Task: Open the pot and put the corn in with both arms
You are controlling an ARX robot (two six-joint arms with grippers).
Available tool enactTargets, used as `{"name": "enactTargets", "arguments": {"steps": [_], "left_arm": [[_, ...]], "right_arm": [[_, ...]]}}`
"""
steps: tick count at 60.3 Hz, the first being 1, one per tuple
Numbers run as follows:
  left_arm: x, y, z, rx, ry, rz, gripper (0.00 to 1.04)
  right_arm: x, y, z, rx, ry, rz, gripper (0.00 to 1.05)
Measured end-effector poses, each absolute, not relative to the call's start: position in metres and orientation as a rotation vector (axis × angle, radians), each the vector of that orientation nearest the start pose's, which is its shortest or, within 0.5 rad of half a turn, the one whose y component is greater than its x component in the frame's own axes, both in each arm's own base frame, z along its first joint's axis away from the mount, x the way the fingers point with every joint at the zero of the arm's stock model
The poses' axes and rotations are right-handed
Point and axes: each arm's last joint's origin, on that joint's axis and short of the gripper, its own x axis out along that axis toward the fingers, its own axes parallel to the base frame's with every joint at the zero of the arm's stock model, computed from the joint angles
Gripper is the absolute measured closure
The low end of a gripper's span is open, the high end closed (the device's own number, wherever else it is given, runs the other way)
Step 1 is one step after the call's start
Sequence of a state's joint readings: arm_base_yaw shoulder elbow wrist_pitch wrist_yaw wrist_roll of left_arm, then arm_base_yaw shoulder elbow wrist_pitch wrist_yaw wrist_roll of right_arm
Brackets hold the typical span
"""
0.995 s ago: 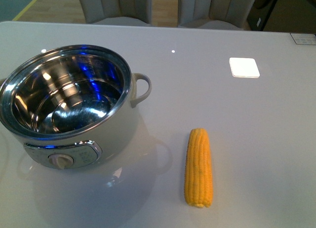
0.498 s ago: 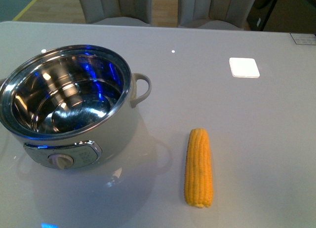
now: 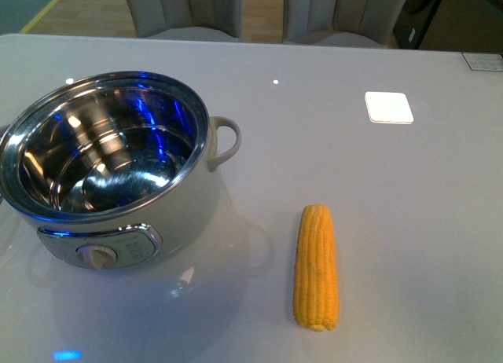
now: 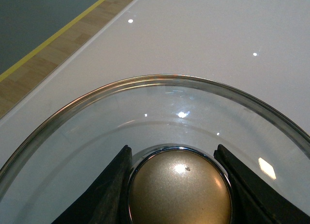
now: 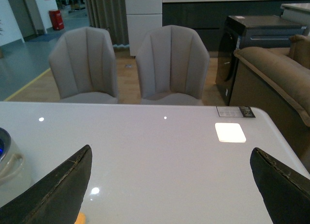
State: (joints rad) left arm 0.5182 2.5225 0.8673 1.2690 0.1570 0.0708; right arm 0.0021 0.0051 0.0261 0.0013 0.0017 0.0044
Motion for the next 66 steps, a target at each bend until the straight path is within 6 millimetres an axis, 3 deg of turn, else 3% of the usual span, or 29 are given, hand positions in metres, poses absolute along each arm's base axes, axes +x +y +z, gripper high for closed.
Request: {"name": "enactTargets", "arguments": {"steps": [27, 66], "left_arm": [[0.311, 0.173, -0.052, -0.006, 0.365, 0.339, 0.6], [0.309, 0.171, -0.056, -0.047, 0.367, 0.344, 0.59]], "right_arm": [[0.096, 0.0, 0.172, 0.004, -0.022, 0.0, 0.09], [0.096, 0.0, 0.172, 0.004, -0.022, 0.0, 0.09]]}}
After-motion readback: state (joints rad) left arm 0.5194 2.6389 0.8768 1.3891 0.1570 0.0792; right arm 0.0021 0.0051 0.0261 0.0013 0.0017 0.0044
